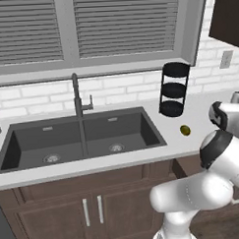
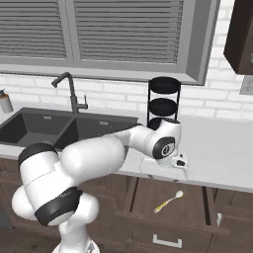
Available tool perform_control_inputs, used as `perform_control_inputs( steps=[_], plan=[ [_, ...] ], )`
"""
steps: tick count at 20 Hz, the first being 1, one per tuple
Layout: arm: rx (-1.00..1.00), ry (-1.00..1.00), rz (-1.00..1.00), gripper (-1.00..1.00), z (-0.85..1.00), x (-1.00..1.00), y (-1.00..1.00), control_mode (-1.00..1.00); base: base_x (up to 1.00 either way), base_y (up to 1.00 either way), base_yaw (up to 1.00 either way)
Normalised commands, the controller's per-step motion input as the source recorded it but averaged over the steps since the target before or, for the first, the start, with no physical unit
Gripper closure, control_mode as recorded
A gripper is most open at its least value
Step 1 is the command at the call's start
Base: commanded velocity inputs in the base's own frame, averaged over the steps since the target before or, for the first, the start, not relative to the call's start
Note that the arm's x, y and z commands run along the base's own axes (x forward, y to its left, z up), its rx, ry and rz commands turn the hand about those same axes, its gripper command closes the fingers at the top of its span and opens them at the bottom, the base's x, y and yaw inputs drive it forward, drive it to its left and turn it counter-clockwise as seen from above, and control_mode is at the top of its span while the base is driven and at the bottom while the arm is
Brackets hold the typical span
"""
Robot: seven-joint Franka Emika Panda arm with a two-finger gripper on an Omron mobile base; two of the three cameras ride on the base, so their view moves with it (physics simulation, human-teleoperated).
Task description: Pick the dish brush from the drawer and place it on the counter.
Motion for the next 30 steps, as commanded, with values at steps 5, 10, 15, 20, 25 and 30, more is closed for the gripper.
perform_control_inputs(
  steps=[5,10,15,20,25,30],
  plan=[
    [0.0,0.0,-0.02,-1.0,-0.58,-0.41,-0.2,-1.0,0.0,0.0,0.0],
    [0.0,0.0,0.0,-1.0,-0.5,-0.29,-0.14,-1.0,0.0,0.0,0.0],
    [0.0,0.0,0.0,-1.0,-0.31,-0.19,0.0,-1.0,0.0,0.0,0.0],
    [0.0,0.0,0.0,-1.0,-0.29,-0.1,-0.03,-1.0,0.0,0.0,0.0],
    [0.0,0.0,0.0,-1.0,-0.28,0.04,-0.03,-1.0,0.0,0.0,0.0],
    [0.0,0.0,0.0,-1.0,-0.22,0.22,-0.09,-1.0,0.0,0.0,0.0]
  ],
)
